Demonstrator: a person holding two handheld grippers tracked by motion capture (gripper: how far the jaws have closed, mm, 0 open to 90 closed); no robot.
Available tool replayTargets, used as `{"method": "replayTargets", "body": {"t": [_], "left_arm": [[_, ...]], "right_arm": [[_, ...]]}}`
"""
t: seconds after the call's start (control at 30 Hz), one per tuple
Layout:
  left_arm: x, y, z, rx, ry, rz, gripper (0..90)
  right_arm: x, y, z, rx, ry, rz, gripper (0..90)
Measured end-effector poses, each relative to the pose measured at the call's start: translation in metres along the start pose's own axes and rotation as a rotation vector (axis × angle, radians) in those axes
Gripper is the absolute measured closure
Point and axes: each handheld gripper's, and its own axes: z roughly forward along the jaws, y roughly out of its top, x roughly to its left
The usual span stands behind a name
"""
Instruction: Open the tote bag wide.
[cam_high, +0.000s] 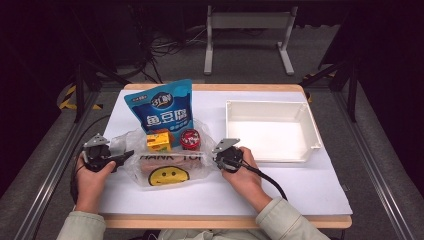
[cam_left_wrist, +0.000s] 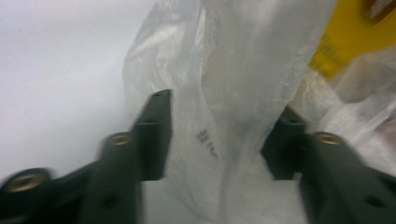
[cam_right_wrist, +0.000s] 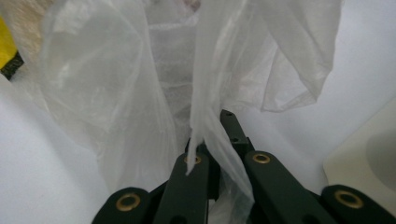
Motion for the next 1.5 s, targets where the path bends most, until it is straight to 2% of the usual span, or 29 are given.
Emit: {"method": "replayTargets", "body": {"t": [0.03, 0.1, 0.27, 0.37, 0.5, 0.6, 0.67, 0.73, 0.77, 0.83, 0.9, 0.93, 0.97, 1.27, 1.37, 1.47, 1.5], "left_arm": [[0.0, 0.002, -0.006, -0.028, -0.015, -0.003, 44.2], [-0.002, 0.006, -0.017, -0.072, -0.024, 0.007, 37.3], [-0.009, 0.015, -0.036, -0.152, -0.046, 0.039, 31.0], [-0.014, 0.02, -0.044, -0.183, -0.049, 0.062, 29.5], [-0.017, 0.027, -0.053, -0.237, -0.022, 0.058, 27.8], [-0.016, 0.031, -0.059, -0.292, 0.029, 0.038, 28.7], [-0.017, 0.033, -0.062, -0.321, 0.042, 0.037, 31.2], [-0.02, 0.035, -0.065, -0.342, 0.073, 0.048, 38.8], [-0.021, 0.035, -0.066, -0.343, 0.09, 0.055, 47.2], [-0.022, 0.034, -0.066, -0.317, 0.128, 0.061, 64.8], [-0.019, 0.032, -0.063, -0.276, 0.125, 0.062, 80.5], [-0.018, 0.031, -0.061, -0.255, 0.122, 0.06, 85.7], [-0.018, 0.031, -0.061, -0.255, 0.122, 0.06, 89.3], [-0.01, 0.005, -0.037, -0.071, 0.106, 0.033, 90.0], [-0.009, -0.006, -0.03, -0.01, 0.107, 0.017, 90.0], [-0.007, -0.023, -0.02, 0.046, 0.105, -0.016, 90.0], [-0.007, -0.027, -0.017, 0.064, 0.112, -0.012, 90.0]], "right_arm": [[0.0, 0.0, 0.0, -0.002, 0.0, -0.001, 89.9], [0.0, 0.001, -0.001, -0.009, 0.0, 0.002, 89.9], [-0.001, 0.001, -0.002, -0.013, 0.005, 0.0, 89.9], [-0.001, 0.001, -0.002, -0.016, 0.008, 0.0, 89.9], [-0.001, 0.001, -0.002, -0.02, 0.011, -0.001, 89.8], [-0.002, 0.001, -0.002, -0.023, 0.011, 0.0, 89.8], [-0.002, 0.002, -0.003, -0.026, 0.011, 0.003, 89.8], [-0.002, 0.002, -0.003, -0.031, 0.013, 0.005, 89.7], [-0.003, 0.002, -0.004, -0.034, 0.013, 0.003, 89.7], [-0.003, 0.002, -0.004, -0.036, 0.014, 0.005, 89.7], [-0.003, 0.001, -0.005, -0.036, 0.013, 0.002, 89.7], [-0.003, 0.001, -0.005, -0.036, 0.013, 0.001, 89.7], [-0.003, 0.001, -0.005, -0.036, 0.013, 0.001, 89.7], [-0.003, 0.0, -0.006, -0.031, 0.016, -0.001, 89.7], [-0.001, -0.001, -0.005, -0.025, 0.017, -0.002, 89.6], [-0.001, -0.002, -0.005, -0.019, 0.018, -0.003, 89.6], [-0.002, -0.002, -0.005, -0.019, 0.019, -0.002, 89.6]]}}
